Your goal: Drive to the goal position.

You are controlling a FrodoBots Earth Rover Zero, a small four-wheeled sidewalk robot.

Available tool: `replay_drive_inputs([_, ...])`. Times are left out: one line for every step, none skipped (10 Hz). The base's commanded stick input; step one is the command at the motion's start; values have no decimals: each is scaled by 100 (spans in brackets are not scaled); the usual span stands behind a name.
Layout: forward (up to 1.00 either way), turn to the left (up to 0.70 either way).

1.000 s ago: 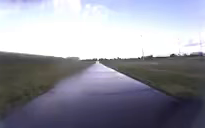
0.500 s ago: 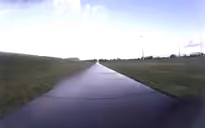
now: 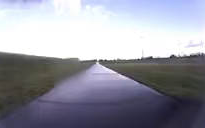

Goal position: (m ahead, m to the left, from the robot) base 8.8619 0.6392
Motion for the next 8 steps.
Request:
replay_drive_inputs([45,0])
replay_drive_inputs([45,0])
replay_drive_inputs([45,0])
replay_drive_inputs([45,0])
replay_drive_inputs([45,0])
replay_drive_inputs([45,0])
replay_drive_inputs([45,0])
replay_drive_inputs([45,0])
